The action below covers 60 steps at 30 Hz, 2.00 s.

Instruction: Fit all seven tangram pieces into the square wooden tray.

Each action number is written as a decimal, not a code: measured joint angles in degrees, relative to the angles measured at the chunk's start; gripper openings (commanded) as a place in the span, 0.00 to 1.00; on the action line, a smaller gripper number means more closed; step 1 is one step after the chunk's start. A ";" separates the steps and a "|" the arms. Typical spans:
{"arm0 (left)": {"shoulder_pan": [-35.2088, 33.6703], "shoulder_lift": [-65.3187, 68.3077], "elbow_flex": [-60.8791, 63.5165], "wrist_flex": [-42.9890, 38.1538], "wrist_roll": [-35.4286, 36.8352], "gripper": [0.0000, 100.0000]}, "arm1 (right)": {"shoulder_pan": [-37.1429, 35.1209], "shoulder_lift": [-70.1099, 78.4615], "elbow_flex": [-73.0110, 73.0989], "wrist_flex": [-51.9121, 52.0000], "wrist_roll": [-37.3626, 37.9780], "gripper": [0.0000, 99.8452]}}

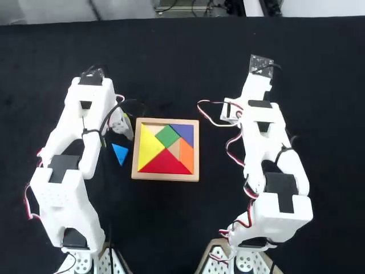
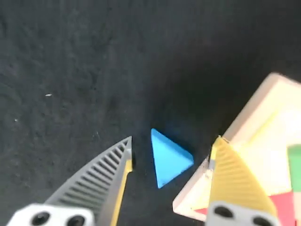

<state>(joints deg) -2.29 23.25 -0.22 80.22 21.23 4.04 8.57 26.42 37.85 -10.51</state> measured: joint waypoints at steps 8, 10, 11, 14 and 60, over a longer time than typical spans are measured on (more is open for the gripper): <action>-0.35 0.00 5.10 -4.92 3.52 0.26 | 0.00 0.00 0.00 0.00 0.00 0.01; -0.35 0.44 5.10 -5.01 4.13 0.26 | 0.00 0.00 0.00 0.00 0.00 0.01; -0.35 0.44 5.27 -5.01 4.48 0.26 | 0.00 0.00 0.00 0.00 0.00 0.01; -0.35 0.44 5.80 -5.36 4.57 0.26 | 0.00 0.35 0.00 0.00 0.35 0.01; 6.15 -0.09 8.44 -4.75 11.16 0.16 | 0.00 0.35 0.00 0.00 0.70 0.01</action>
<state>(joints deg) 3.87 23.16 8.22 75.47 32.40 4.04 8.92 26.42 37.85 -9.80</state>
